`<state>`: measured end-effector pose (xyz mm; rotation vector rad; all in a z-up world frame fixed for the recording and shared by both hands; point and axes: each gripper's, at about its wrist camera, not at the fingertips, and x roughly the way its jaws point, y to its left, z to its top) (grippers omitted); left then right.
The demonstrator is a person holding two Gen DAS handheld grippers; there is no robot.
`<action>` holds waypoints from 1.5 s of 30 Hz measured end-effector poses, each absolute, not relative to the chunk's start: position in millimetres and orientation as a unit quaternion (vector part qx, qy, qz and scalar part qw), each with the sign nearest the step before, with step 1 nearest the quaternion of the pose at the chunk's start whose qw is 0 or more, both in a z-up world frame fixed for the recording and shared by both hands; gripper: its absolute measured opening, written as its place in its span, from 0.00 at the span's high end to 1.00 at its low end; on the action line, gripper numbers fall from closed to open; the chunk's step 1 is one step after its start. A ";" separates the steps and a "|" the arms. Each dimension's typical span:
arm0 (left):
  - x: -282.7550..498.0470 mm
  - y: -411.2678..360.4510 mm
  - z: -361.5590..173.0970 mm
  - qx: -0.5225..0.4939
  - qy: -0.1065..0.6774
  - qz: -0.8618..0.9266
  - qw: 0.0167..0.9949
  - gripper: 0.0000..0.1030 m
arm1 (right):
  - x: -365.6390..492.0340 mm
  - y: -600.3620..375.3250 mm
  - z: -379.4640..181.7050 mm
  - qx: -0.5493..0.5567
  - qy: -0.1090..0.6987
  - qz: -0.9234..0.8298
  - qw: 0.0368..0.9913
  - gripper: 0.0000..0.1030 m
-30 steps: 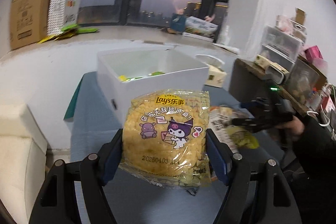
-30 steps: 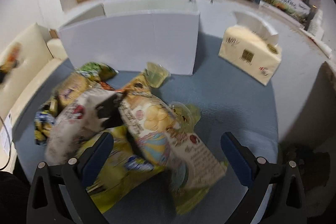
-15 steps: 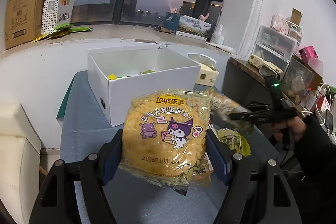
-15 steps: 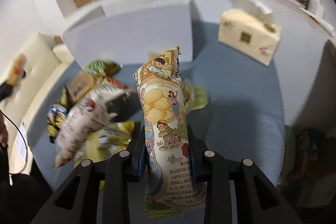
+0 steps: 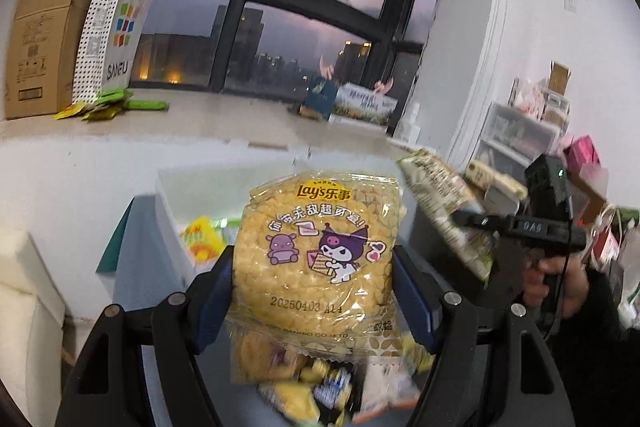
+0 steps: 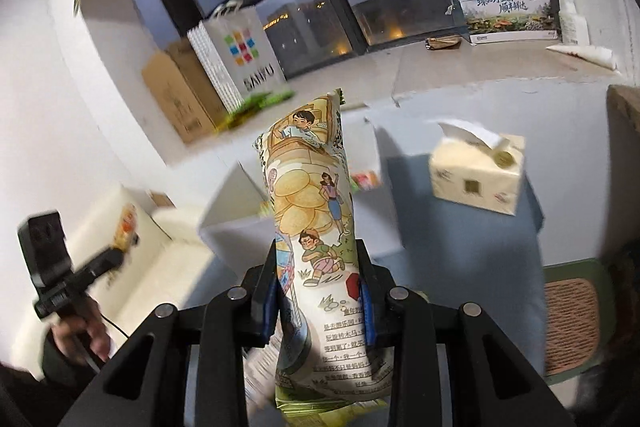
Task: Organize snacks
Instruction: 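Lift the Lay's pack while the right gripper grasps the tall illustrated bag, then release both held snacks into the white box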
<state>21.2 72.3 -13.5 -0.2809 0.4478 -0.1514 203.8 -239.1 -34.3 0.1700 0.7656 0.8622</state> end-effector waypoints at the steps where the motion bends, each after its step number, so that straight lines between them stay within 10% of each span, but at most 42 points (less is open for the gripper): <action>1: 28.2 74.1 -8.5 -0.142 0.216 -0.075 0.963 0.24 | 209.1 -232.8 -32.8 0.084 0.362 0.411 0.833 0.67; 21: 206.1 119.4 -17.1 -0.103 0.297 0.027 0.949 0.14 | 331.8 -84.5 -21.9 0.052 0.401 0.392 0.826 0.63; 24: 217.2 121.4 -34.6 -0.090 0.330 0.043 0.939 0.00 | 344.3 -73.4 -30.8 0.021 0.408 0.363 0.837 0.00; 45: 111.0 100.5 -27.0 -0.091 0.295 -0.016 0.951 0.00 | 231.3 -173.7 -10.8 0.036 0.334 0.410 0.848 0.00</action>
